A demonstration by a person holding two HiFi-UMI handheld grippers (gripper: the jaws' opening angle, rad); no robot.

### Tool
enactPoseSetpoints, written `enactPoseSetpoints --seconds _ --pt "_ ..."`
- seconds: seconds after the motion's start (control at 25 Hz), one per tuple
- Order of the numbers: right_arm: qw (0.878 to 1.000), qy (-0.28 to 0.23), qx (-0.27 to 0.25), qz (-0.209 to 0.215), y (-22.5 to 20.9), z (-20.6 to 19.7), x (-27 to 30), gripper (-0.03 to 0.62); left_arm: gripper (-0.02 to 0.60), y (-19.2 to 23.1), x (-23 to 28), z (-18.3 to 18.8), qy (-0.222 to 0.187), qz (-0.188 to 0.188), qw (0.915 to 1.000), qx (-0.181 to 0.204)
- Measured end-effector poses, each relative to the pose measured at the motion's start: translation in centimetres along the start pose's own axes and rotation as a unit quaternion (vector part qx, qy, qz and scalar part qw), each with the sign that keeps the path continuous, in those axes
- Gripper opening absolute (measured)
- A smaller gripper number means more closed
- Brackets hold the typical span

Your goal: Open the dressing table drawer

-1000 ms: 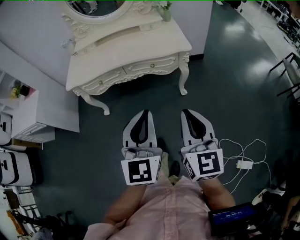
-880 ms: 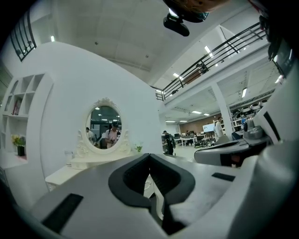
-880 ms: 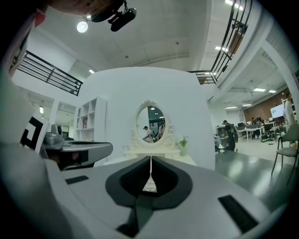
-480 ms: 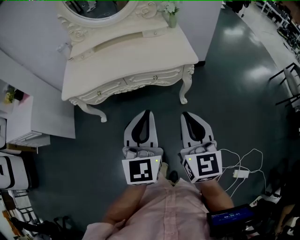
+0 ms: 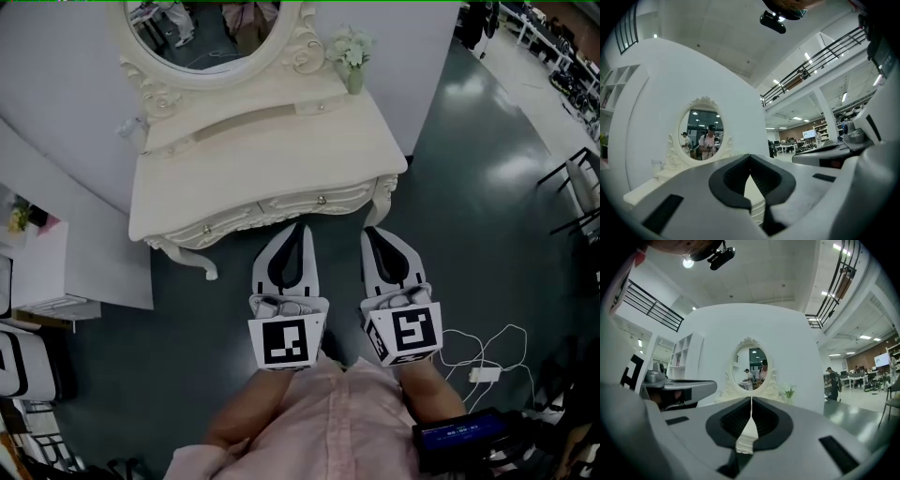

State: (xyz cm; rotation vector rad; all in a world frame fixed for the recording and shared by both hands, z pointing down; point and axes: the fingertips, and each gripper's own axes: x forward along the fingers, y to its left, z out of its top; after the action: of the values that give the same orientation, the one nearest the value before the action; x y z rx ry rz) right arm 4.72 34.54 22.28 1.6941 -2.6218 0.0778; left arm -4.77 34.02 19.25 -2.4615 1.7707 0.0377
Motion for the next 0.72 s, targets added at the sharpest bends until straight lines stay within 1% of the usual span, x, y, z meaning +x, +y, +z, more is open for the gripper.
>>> enactPoseSetpoints --seconds 0.12,0.24,0.32,0.52,0.72 --pt "1.0 -0.006 -0.006 -0.006 -0.1 0.5 1.7 0.02 0.021 1.0 1.3 0.0 -0.003 -0.005 1.0 -0.001" --pt "1.0 -0.004 -0.021 -0.007 0.0 0.6 2.8 0.02 0.021 1.9 2.5 -0.6 0.003 -0.006 0.9999 -0.009" --pt "1.0 -0.002 -0.021 -0.009 -0.4 0.5 3.0 0.02 0.021 1.9 3.0 -1.0 0.008 -0.008 0.9999 -0.011" --pt "1.0 0.005 -0.019 -0.02 -2.4 0.0 3.5 0.02 0.021 1.3 4.7 -2.5 0.03 -0.014 0.9994 -0.012" --pt "1.0 0.014 -0.002 -0.024 -5.1 -1.1 5.1 0.02 0.021 0.5 7.2 -4.0 0.049 -0.014 0.9987 -0.004"
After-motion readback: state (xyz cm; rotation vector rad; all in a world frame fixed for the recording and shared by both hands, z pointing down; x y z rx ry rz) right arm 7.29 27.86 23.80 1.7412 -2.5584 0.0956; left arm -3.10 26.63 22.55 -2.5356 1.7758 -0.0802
